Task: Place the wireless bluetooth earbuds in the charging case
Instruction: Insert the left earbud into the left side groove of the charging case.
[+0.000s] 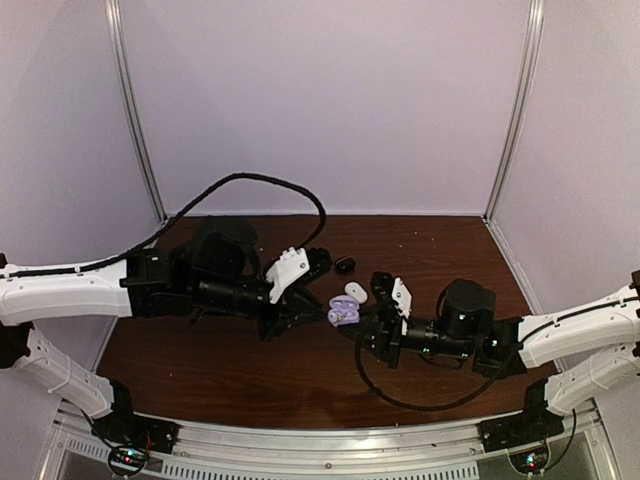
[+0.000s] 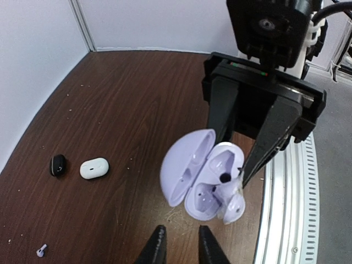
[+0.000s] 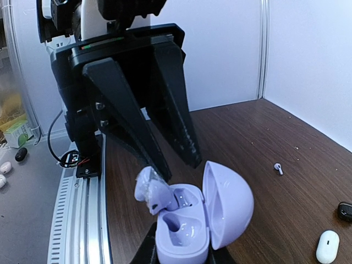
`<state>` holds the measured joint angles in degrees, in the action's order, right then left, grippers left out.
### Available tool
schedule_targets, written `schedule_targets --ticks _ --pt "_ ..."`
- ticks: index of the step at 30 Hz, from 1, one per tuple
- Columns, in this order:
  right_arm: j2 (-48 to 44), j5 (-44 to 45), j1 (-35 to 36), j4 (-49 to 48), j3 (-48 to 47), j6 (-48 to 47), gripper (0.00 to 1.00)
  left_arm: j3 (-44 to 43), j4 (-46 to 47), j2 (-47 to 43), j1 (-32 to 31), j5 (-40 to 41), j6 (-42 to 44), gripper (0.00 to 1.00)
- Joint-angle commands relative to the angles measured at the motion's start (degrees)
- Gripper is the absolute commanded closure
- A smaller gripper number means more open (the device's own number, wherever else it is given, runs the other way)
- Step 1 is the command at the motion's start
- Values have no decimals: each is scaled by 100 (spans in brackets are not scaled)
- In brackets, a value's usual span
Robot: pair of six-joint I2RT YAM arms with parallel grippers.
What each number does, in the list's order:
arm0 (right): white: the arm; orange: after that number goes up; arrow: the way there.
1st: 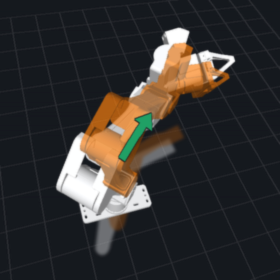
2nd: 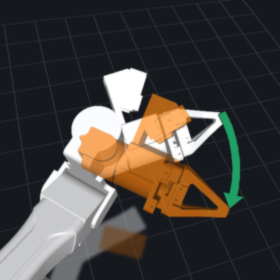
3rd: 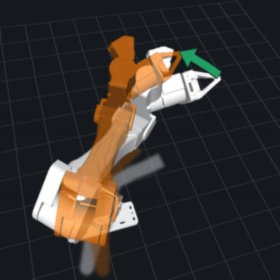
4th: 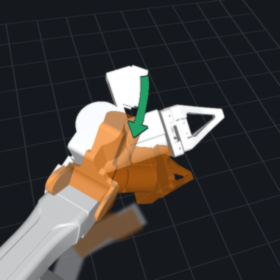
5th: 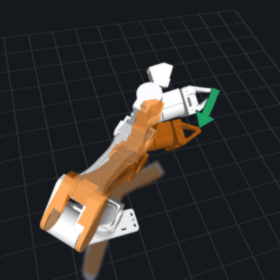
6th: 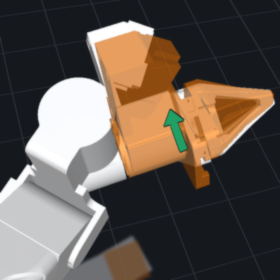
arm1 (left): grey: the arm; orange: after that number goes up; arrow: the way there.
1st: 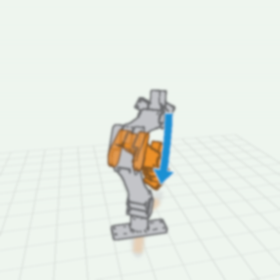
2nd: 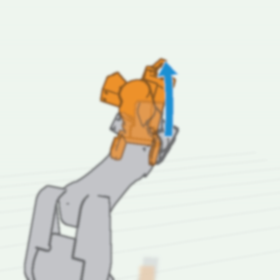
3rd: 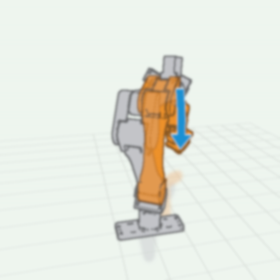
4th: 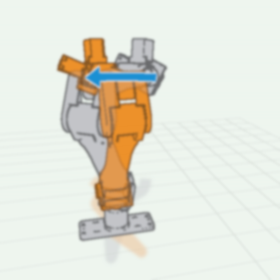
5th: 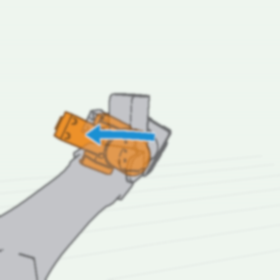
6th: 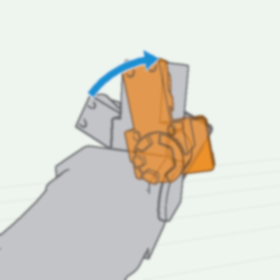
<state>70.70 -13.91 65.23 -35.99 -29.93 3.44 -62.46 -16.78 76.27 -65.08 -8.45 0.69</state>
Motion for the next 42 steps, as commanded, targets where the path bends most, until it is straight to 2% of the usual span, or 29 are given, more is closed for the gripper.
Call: schedule_targets --ticks 1,3,6,8,12,18,23,32,42 --pt "-126 485 26 -234 49 237 100 397 754 -584 66 328 -295 72" --pt "-116 643 27 -248 30 341 100 515 862 -700 67 374 -281 66" --pt "-66 878 21 -242 -23 562 100 480 873 -655 32 388 -297 66" --pt "-27 989 23 -258 -52 647 100 425 933 -587 -63 437 -315 69" --pt "65 1035 22 -176 -150 698 100 409 1246 -524 -152 240 -404 82" --pt "182 942 25 -189 -221 718 100 239 1342 -224 -180 108 -449 88" --pt "216 876 25 -207 -254 724 100 121 1334 6 -189 95 -485 91" --pt "148 483 38 -275 -168 594 100 13 1198 60 -189 743 -593 93" --pt "-41 65 60 -557 3 534 100 -43 1096 195 -180 747 -577 93"
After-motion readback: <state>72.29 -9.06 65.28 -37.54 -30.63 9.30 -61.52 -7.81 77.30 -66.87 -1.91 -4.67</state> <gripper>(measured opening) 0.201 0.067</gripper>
